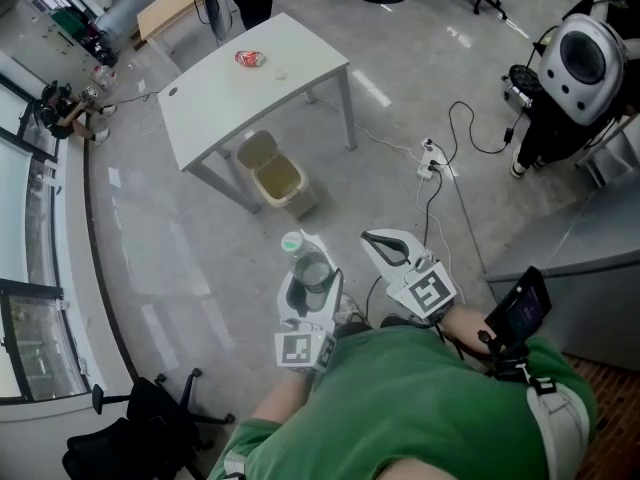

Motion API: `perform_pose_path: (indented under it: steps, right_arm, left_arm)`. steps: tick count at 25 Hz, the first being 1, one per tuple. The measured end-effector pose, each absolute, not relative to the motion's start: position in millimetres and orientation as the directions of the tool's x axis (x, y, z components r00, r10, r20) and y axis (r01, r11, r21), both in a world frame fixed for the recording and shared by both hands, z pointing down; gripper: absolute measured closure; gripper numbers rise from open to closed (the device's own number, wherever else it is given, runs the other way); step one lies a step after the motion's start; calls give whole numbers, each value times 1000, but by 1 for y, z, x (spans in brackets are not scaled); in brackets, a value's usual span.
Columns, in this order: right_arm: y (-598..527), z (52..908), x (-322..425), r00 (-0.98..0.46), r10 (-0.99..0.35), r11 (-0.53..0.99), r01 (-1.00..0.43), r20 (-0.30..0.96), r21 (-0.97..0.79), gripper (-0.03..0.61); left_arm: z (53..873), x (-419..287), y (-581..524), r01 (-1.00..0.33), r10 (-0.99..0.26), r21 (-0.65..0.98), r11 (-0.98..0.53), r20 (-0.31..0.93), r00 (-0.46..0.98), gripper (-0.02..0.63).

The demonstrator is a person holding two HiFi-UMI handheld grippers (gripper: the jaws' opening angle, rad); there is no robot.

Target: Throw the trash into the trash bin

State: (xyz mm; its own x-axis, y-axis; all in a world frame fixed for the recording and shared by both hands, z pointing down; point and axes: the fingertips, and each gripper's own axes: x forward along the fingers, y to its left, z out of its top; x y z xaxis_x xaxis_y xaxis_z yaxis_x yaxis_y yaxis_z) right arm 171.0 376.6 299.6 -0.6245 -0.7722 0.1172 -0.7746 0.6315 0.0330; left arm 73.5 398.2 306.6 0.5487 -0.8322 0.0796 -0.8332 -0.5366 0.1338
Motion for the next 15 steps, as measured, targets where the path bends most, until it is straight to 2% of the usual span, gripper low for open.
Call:
perform_pose_path:
  steps: [15]
  right_arm:
    - [307,297,79,-624,-774,631,-775,107,37,575]
  left_arm:
    - [312,-12,328,-828,-829,156,-539,73,554,285]
